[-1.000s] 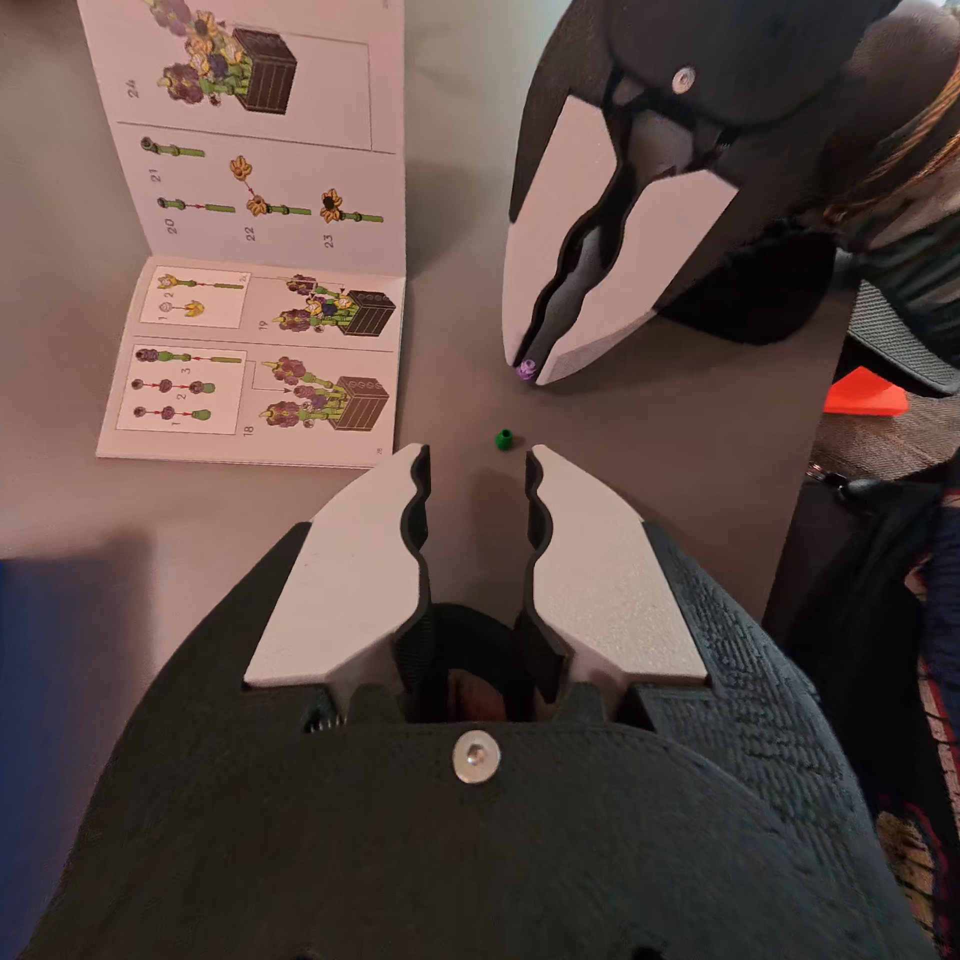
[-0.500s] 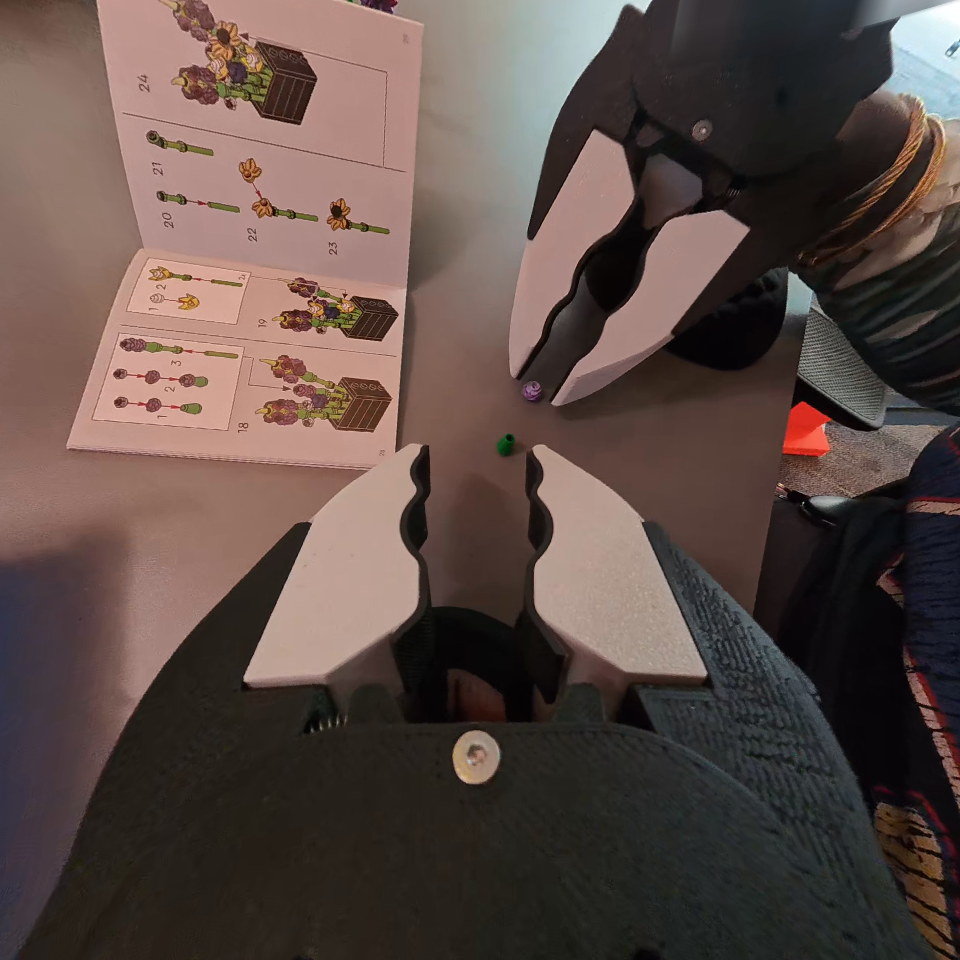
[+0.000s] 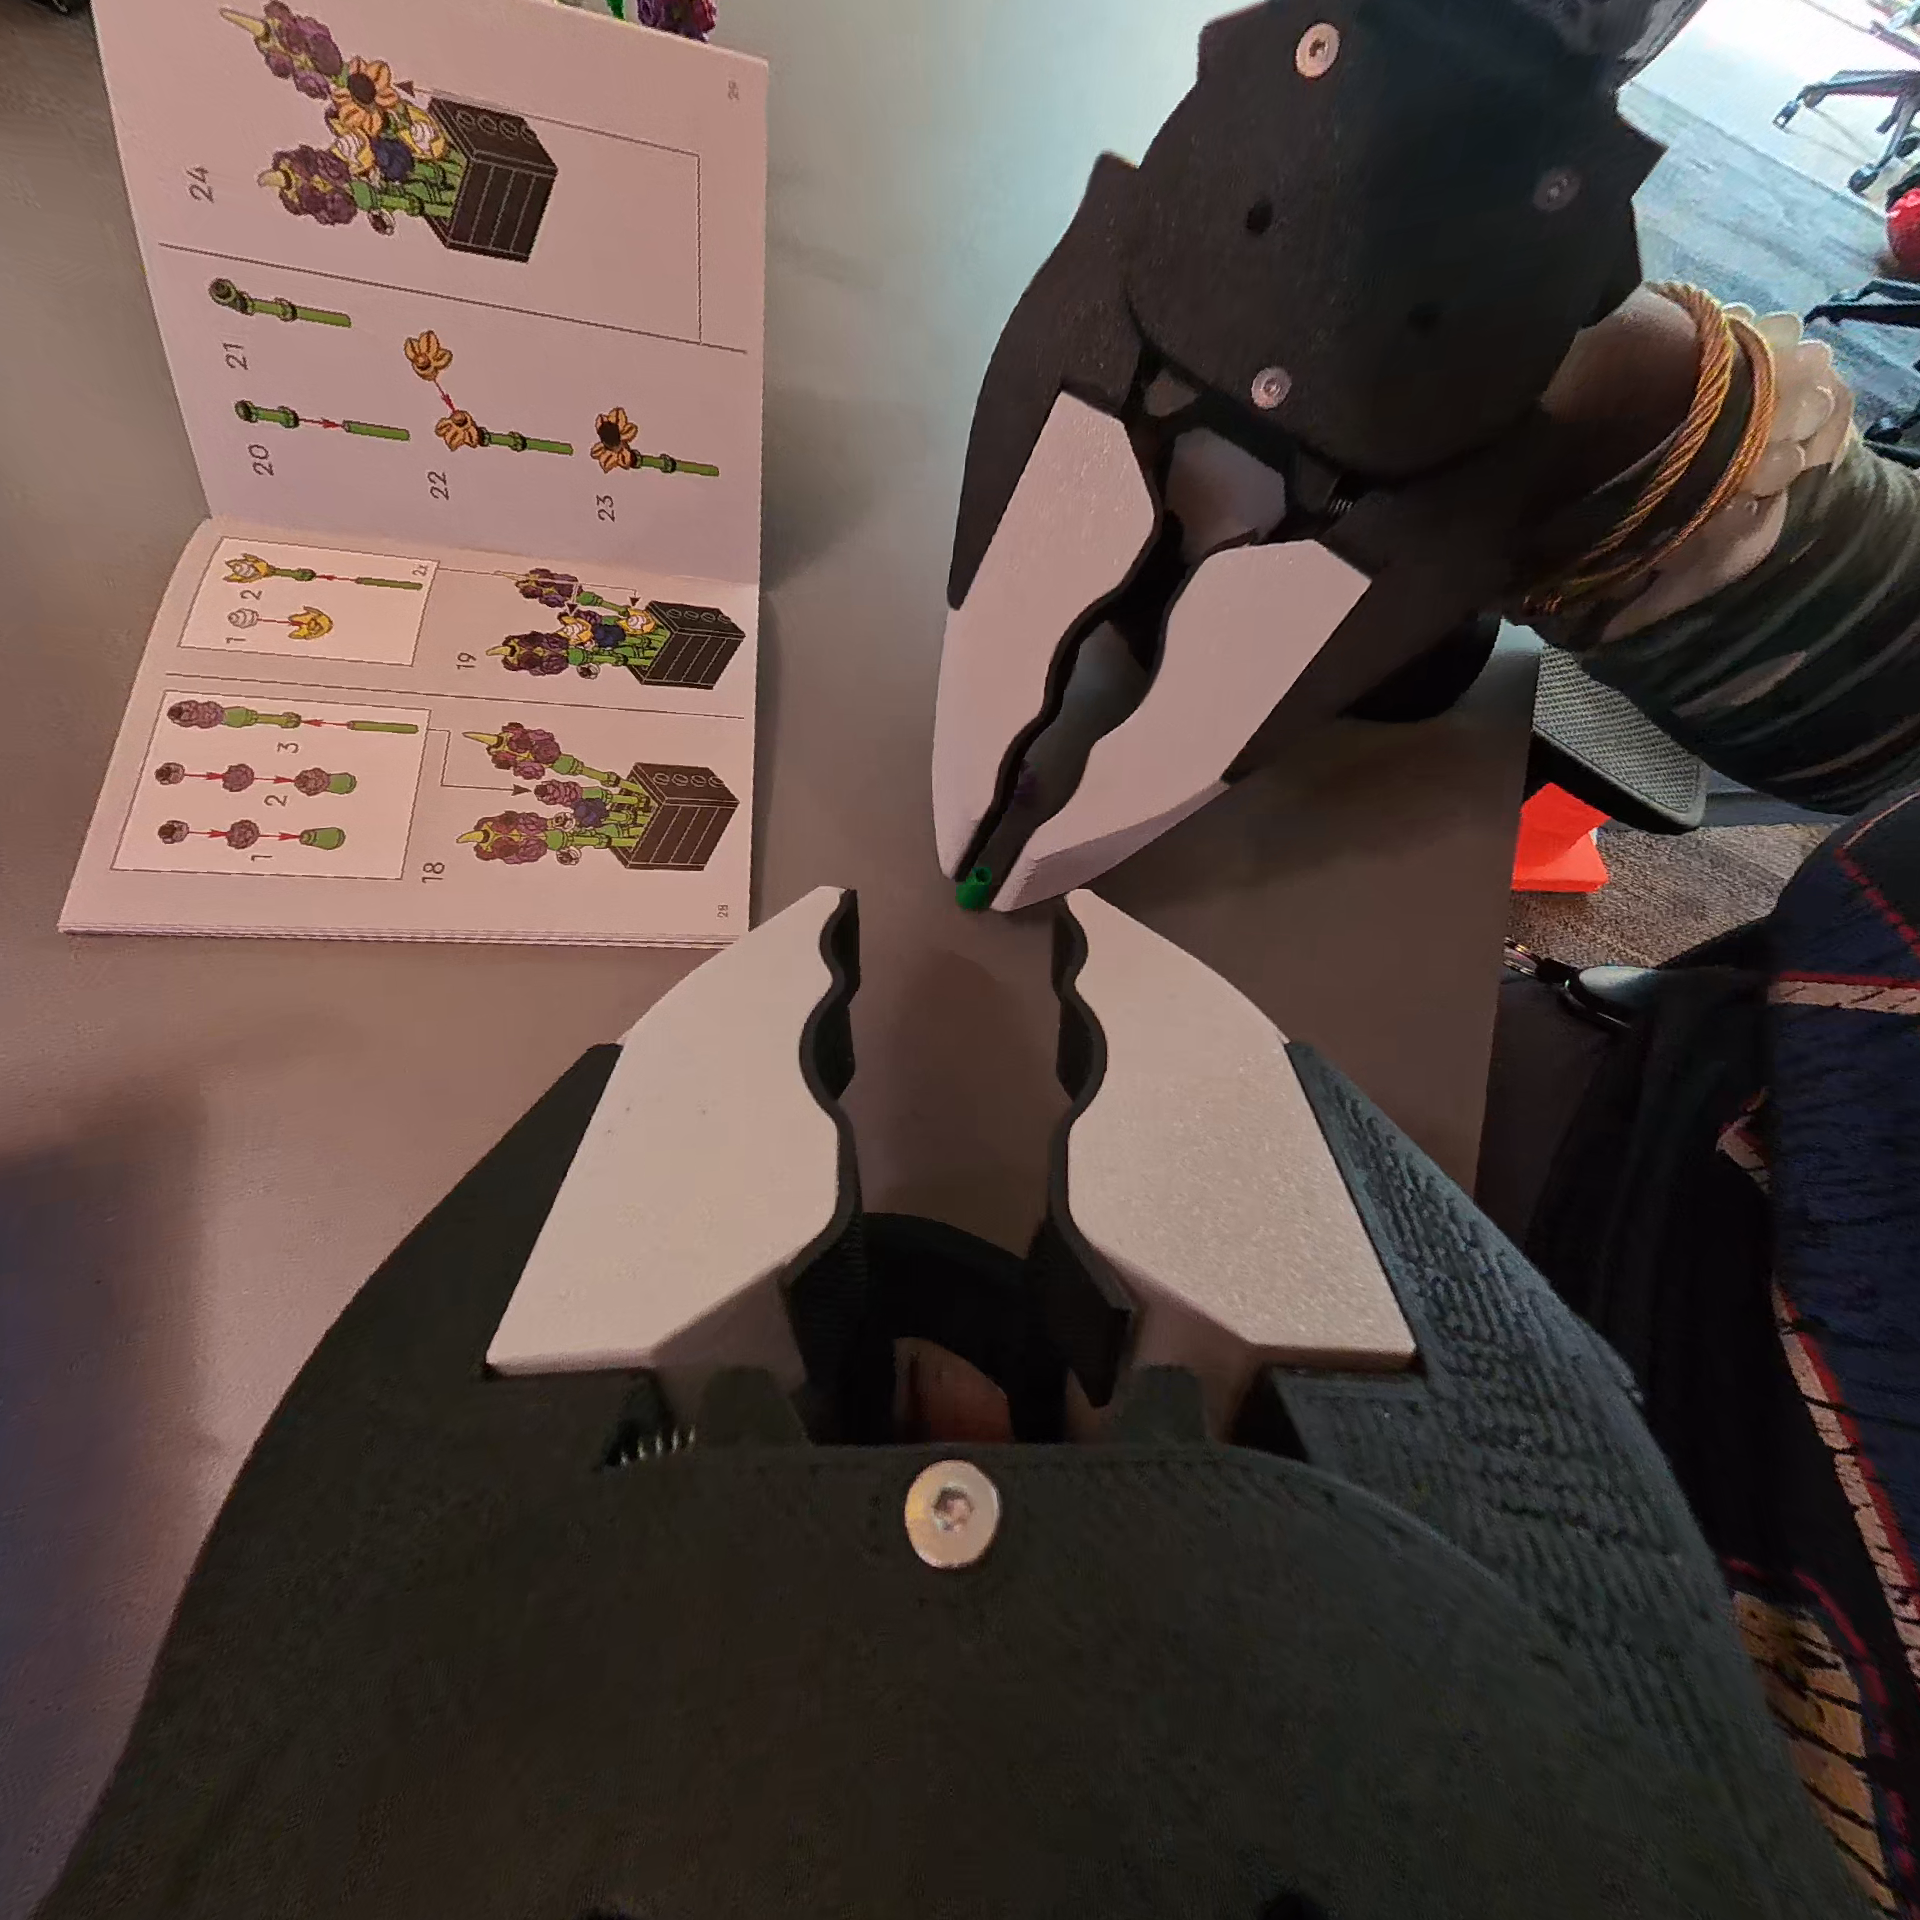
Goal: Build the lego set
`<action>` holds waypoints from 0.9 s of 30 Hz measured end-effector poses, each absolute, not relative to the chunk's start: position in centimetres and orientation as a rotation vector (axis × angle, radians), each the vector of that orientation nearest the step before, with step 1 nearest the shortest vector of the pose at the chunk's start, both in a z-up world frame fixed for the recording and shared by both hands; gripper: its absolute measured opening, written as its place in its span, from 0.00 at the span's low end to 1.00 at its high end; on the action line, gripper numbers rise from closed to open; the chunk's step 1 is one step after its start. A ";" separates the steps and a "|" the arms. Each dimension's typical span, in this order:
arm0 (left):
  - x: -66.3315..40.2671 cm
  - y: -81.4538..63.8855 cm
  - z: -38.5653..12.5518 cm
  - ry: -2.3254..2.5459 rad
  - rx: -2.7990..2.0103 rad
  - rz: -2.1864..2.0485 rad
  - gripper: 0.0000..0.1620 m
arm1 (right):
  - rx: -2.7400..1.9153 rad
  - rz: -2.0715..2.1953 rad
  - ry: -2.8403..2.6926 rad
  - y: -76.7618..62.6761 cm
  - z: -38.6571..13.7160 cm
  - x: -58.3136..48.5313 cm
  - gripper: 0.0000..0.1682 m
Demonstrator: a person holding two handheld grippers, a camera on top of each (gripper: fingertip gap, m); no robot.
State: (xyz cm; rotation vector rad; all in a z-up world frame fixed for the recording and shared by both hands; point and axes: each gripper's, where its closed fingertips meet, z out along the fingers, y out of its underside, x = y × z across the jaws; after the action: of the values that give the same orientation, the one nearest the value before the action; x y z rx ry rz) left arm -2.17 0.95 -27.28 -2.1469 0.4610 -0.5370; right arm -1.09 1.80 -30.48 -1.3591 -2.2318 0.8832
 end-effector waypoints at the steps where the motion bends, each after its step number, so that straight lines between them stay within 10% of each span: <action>1: -2.1 0.9 -27.3 0.466 -2.149 -0.535 0.22 | -1.354 0.880 -2.232 1.8 -30.5 -1.2 0.04; 27: 2.4 4.4 -30.2 0.944 -2.302 -0.375 0.13 | -1.498 0.847 -2.090 5.1 -30.0 4.0 0.07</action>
State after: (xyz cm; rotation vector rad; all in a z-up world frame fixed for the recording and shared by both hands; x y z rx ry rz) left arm 2.36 4.37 -30.23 -2.3015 0.9445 -0.3748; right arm 3.98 5.07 -30.04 -1.4983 -2.0902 0.8470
